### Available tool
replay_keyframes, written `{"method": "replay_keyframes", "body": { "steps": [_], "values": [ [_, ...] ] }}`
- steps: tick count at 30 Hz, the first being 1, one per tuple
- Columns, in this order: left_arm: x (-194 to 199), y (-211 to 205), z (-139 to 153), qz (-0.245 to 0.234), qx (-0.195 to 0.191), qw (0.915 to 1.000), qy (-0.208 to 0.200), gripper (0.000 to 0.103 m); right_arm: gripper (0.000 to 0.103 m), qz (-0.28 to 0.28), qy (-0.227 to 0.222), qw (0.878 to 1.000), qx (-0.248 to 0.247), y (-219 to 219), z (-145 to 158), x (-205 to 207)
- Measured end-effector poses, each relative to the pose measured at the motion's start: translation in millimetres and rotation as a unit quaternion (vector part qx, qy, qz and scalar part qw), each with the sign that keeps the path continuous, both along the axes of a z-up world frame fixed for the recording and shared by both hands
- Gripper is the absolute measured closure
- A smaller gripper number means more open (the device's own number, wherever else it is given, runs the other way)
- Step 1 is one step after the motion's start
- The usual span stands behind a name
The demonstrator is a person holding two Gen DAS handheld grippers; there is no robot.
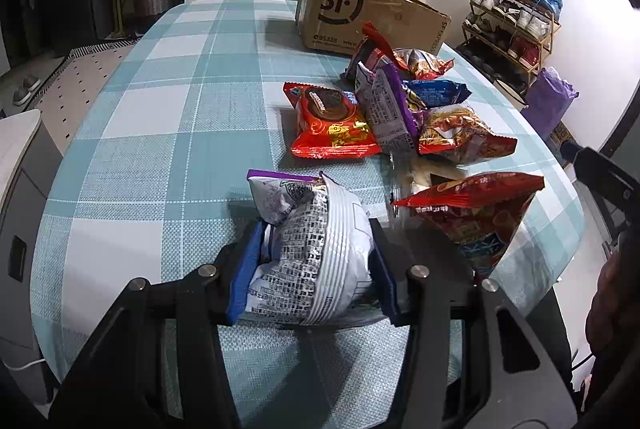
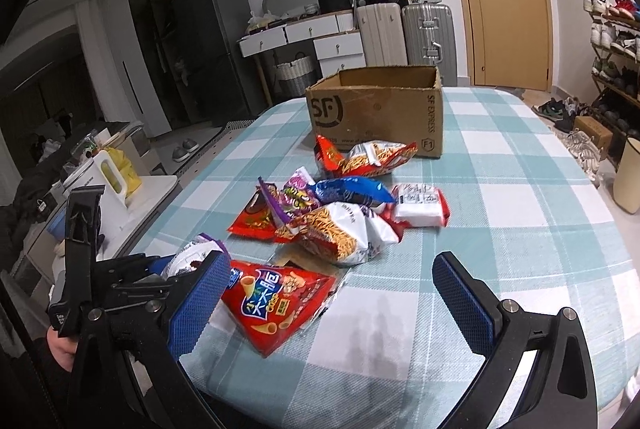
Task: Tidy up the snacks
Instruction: 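Grasp the red triangular crisp bag with the right gripper and lift it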
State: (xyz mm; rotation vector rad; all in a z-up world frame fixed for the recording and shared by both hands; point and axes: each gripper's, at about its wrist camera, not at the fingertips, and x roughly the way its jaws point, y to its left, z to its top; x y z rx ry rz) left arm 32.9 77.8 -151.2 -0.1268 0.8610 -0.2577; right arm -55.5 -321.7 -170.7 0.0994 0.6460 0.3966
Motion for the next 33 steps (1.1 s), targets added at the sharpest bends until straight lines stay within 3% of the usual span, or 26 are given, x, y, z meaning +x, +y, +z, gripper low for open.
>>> {"method": "replay_keyframes", "body": {
  "steps": [11, 33],
  "values": [
    [-5.3, 10.4, 2.2, 0.008, -0.014, 0.9999, 0.004, 0.056, 0.0, 0.025, 0.016, 1.0, 0.001, 9.3, -13.9, 0.1],
    [-25.4, 42.6, 30.7, 0.037, -0.033, 0.9983, -0.031, 0.056, 0.0, 0.08, 0.058, 0.995, 0.02, 49.7, -50.3, 17.3]
  ]
}}
